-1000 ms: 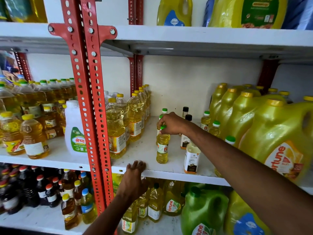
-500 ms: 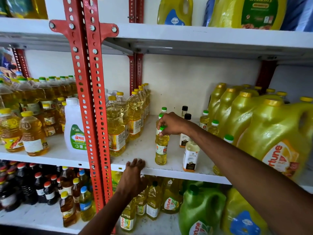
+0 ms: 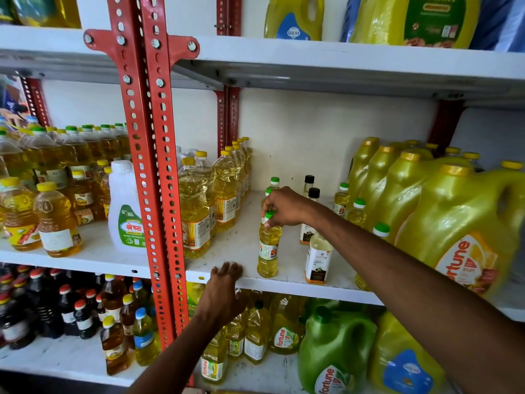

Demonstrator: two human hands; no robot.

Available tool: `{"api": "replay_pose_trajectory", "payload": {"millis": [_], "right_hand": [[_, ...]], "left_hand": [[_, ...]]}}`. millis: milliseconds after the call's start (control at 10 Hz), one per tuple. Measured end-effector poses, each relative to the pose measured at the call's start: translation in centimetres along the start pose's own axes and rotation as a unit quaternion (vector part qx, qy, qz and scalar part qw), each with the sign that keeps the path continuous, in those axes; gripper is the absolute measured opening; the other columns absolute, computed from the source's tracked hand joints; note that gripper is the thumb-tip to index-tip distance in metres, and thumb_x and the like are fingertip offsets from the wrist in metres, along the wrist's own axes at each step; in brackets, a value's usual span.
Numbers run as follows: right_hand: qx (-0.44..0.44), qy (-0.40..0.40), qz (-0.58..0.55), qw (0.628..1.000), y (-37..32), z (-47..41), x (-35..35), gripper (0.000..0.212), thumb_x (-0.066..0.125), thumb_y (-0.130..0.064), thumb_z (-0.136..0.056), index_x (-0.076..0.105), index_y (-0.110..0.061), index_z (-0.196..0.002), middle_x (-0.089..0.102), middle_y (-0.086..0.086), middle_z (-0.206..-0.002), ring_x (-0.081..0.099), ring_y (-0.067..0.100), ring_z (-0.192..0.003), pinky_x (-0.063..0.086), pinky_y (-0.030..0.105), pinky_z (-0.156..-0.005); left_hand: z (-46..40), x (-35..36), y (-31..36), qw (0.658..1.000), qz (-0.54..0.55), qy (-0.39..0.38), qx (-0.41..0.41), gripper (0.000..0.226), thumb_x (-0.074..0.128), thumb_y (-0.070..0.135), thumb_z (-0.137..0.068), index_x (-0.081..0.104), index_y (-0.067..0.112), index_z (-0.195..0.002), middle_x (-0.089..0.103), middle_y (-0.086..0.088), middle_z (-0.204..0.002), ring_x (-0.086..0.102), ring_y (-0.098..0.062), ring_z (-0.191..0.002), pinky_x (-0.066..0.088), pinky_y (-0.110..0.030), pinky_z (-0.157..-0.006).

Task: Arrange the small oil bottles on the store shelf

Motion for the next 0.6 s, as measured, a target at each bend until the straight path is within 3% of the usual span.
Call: {"api": "replay_pose_trajectory", "payload": {"millis": [500, 600], "right_hand": [[0.0, 0.0, 0.022, 1.0, -0.11, -0.01, 0.08, 0.038, 0.082, -0.021, -0.073, 0.073, -0.01, -0.108, 0.069, 0.012, -0.116, 0.066, 0.025, -0.101, 0.048, 0.027, -0.077], [0.026, -0.008, 0.017, 0.999, 0.07, 0.48, -0.04, 0.057, 0.082, -0.027, -0.073, 0.063, -0.01, -0.124, 0.065, 0.017, -0.124, 0.069, 0.026, -0.089, 0.053, 0.032, -0.078]], "left_hand": [[0.1, -0.31, 0.35, 1.0, 0.011, -0.013, -0.004, 0.067, 0.07, 0.029, -0.08, 0.043, 0.007, -0.138, 0.048, -0.011, -0.144, 0.037, -0.028, -0.136, 0.023, -0.04, -0.116], [-0.18, -0.22, -0.06, 0.999, -0.01, -0.041, -0.018, 0.073, 0.069, 0.032, -0.08, 0.037, 0.008, -0.142, 0.042, -0.011, -0.15, 0.031, -0.027, -0.141, 0.022, -0.04, -0.117]]}}
Point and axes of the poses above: each hand's wrist, its own z-axis away from the middle knuckle, its own x-axis out of the palm, y = z × x, the point moved 5 cm from there along -z, towards the middle knuckle
